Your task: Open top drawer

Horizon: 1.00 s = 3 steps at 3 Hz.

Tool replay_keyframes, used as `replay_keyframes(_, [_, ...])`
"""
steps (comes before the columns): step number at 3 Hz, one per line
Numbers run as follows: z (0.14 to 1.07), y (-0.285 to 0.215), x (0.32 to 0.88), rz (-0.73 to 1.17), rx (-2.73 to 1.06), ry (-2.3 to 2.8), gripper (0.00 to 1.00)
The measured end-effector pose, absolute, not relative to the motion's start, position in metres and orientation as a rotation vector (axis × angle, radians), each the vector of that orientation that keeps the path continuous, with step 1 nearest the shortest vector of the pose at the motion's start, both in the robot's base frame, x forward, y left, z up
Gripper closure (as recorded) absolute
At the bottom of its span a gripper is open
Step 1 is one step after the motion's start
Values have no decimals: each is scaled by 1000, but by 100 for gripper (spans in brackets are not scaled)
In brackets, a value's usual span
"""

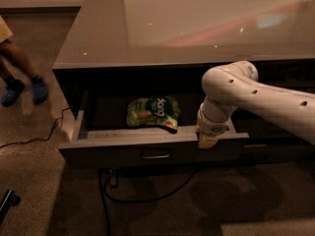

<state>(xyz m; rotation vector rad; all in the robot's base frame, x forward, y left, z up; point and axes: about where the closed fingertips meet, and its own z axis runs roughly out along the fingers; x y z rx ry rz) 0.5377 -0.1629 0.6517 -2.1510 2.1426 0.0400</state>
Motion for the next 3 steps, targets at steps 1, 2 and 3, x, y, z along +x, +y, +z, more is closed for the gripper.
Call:
replay_keyframes(1, [657, -167, 534, 28, -2145, 2159, 88])
replay_keyframes(2, [657, -167, 534, 28, -2145, 2159, 85])
replay_keyframes(3, [657, -167, 534, 28, -2145, 2159, 62])
